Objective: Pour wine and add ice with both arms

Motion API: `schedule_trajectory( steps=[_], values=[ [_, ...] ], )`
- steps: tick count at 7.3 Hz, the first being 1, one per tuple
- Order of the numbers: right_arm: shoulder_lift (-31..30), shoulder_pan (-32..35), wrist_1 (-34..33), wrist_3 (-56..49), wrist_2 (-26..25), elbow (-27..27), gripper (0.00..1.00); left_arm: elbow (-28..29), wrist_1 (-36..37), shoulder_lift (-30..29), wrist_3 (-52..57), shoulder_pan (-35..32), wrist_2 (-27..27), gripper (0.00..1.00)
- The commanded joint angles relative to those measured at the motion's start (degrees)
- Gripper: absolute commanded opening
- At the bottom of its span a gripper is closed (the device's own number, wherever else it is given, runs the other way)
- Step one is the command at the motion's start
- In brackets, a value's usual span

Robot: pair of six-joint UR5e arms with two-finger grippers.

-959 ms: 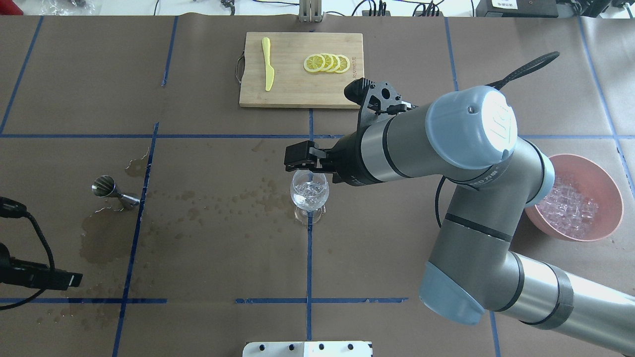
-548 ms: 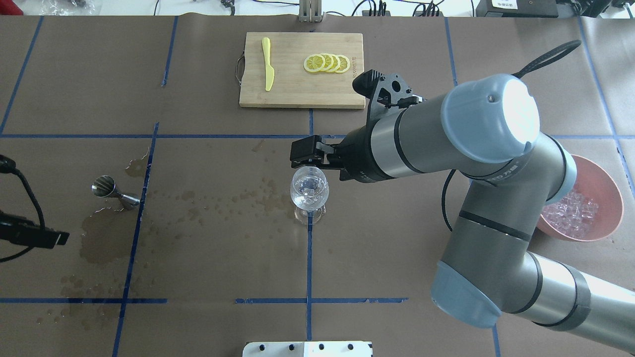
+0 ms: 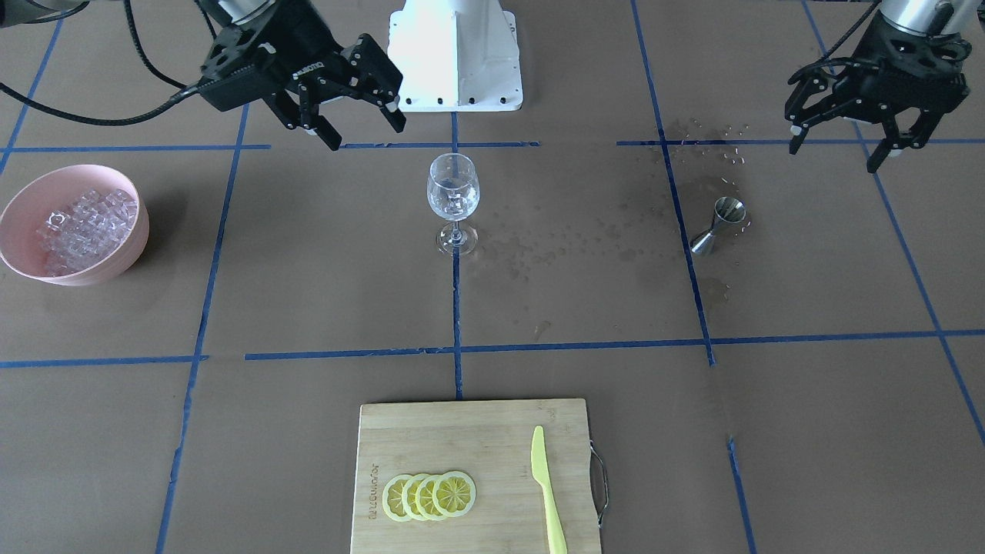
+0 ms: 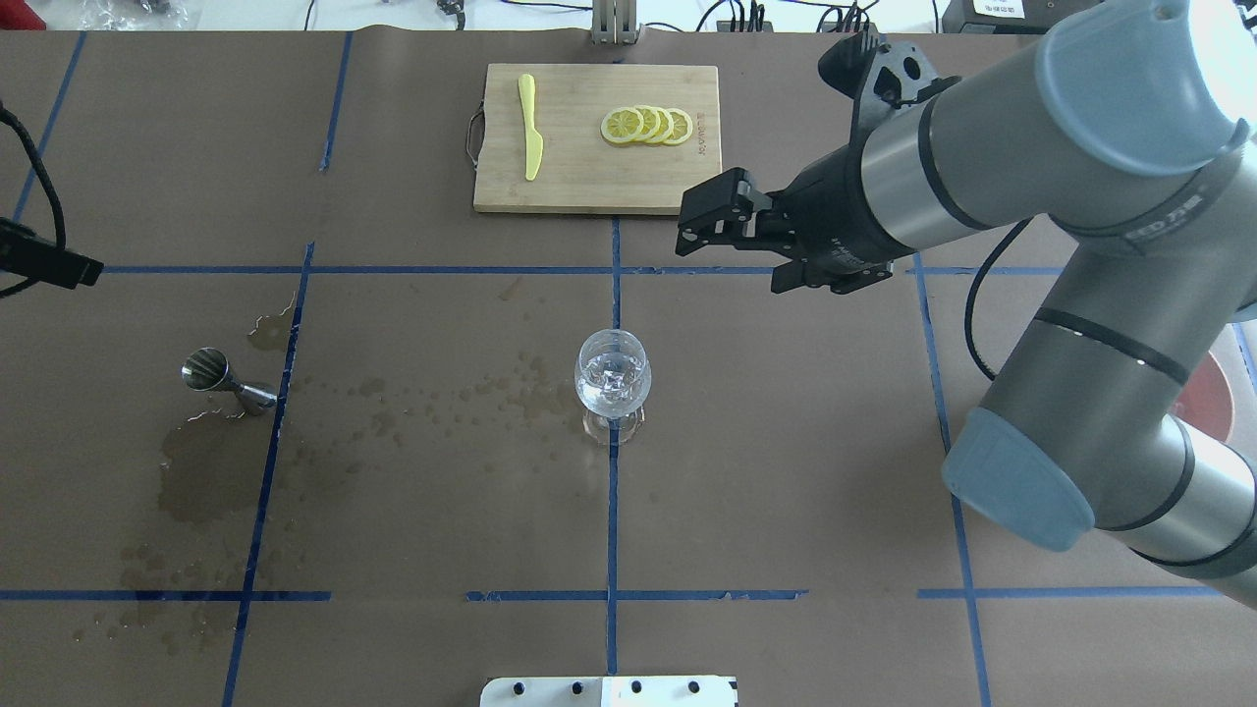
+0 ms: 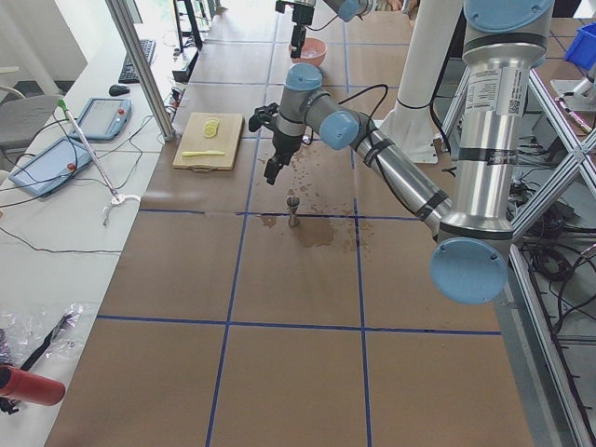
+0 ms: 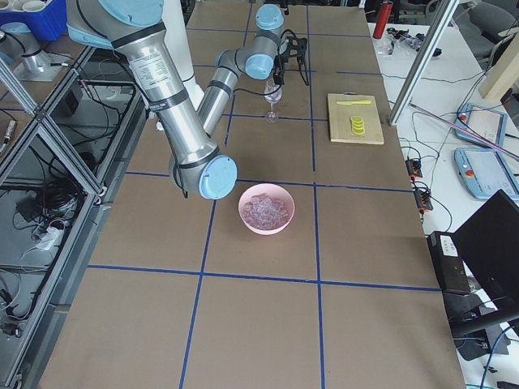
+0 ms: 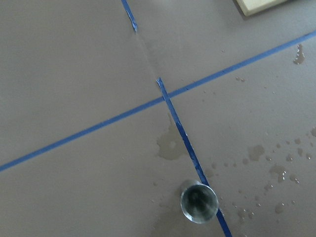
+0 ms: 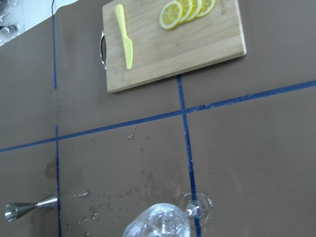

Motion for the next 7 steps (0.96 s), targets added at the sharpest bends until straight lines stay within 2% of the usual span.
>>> schedule_trajectory(
  steps=[1, 2, 4, 5, 6, 7],
  values=[
    [-2.3, 6.4, -8.0, -12.6, 1.7, -0.2, 1.0, 10.3, -3.5, -4.9, 2.7, -11.0, -7.3, 1.0],
    [-3.4, 9.8, -13.3, -24.0, 1.7, -1.1, 1.0, 15.1, -7.0, -4.7, 5.4, -13.1, -8.9, 1.0],
    [-5.3, 17.4, -23.8, -47.2, 1.5, -4.7, 1.0, 19.4, -7.9, -4.1, 6.6, -16.3, -8.9, 1.0],
    [-8.9, 20.9, -24.0, -54.3, 1.7, -6.0, 1.0, 20.8, -7.9, -2.4, 10.0, -16.6, -8.7, 1.0],
    [-11.7, 25.4, -23.7, -59.2, 4.7, -8.3, 1.0, 24.6, -7.8, -2.0, 14.6, -19.1, -8.9, 1.0],
    [-13.8, 30.8, -23.6, -69.3, 8.6, -12.4, 1.0, 28.3, -8.0, -2.0, 17.3, -22.6, -10.4, 1.0]
  ],
)
